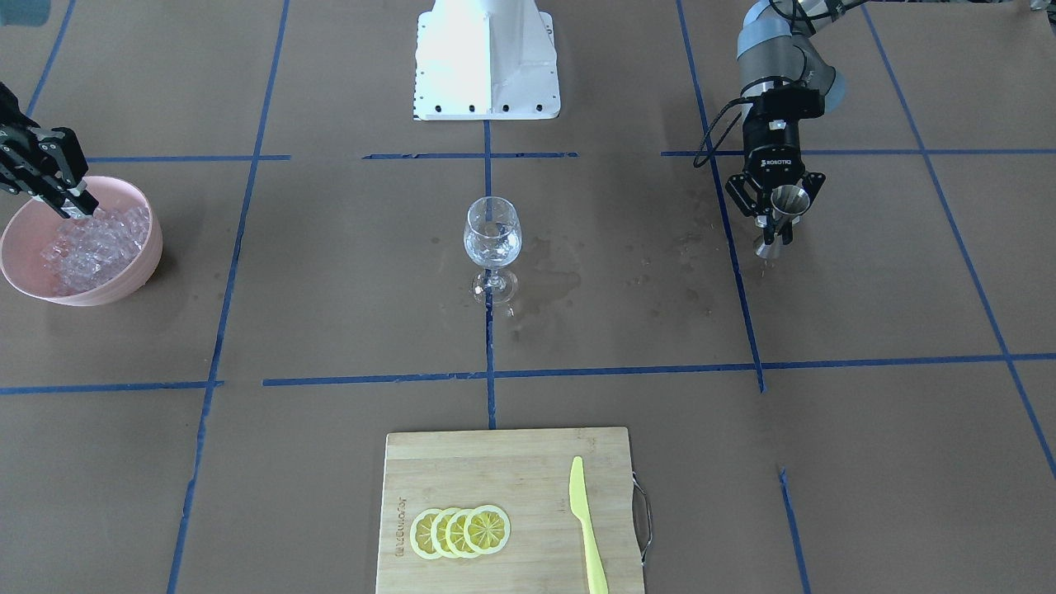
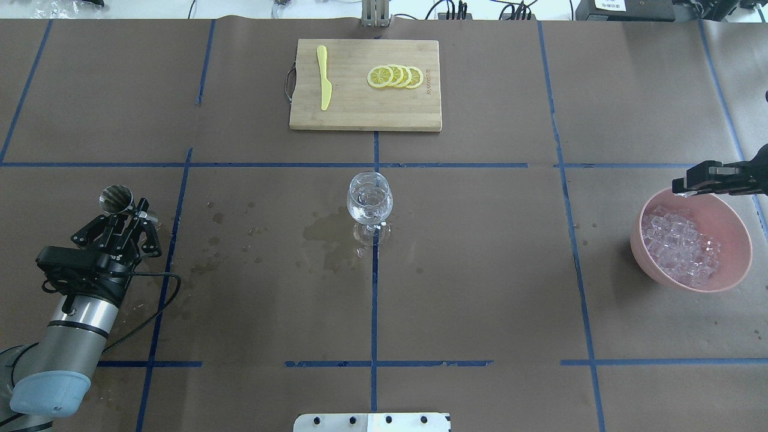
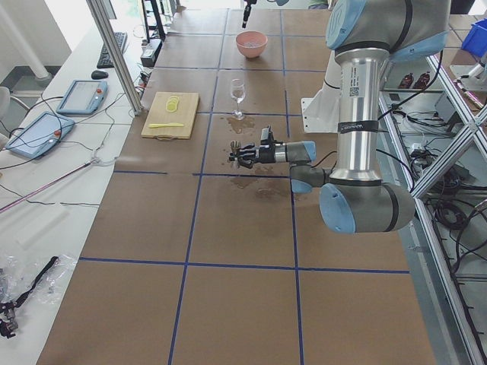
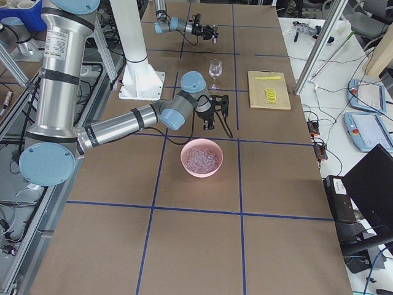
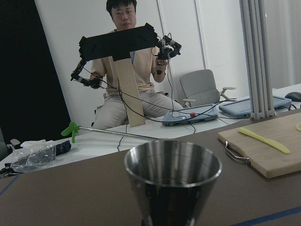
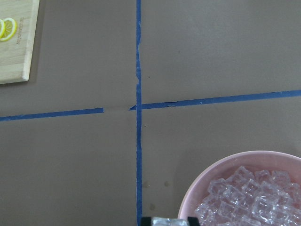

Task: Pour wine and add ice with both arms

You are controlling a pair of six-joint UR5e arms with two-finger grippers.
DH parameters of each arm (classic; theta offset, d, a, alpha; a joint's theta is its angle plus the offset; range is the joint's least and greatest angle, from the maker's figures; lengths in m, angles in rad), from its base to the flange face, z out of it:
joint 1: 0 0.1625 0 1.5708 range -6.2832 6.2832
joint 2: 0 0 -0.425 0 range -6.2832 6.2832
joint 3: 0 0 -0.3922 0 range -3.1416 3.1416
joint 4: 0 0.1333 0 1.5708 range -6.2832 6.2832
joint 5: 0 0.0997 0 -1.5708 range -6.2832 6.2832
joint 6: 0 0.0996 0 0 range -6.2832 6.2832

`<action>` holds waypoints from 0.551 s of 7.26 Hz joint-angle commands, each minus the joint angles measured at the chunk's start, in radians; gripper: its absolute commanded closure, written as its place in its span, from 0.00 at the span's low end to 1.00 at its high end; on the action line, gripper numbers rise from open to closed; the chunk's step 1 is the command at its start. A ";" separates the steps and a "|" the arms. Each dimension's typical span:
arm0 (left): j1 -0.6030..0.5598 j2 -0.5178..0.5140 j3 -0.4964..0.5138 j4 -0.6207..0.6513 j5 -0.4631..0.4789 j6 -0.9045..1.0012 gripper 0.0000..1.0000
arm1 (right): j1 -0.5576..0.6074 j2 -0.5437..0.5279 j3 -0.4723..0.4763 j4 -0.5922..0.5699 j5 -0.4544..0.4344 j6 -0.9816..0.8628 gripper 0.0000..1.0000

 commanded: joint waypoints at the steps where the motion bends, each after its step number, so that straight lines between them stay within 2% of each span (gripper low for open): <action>1: 0.011 -0.002 0.031 0.002 -0.008 -0.054 1.00 | 0.001 0.023 0.002 0.001 0.005 0.020 1.00; 4: 0.019 -0.004 0.072 0.002 -0.046 -0.131 1.00 | 0.001 0.040 0.007 0.001 0.005 0.025 1.00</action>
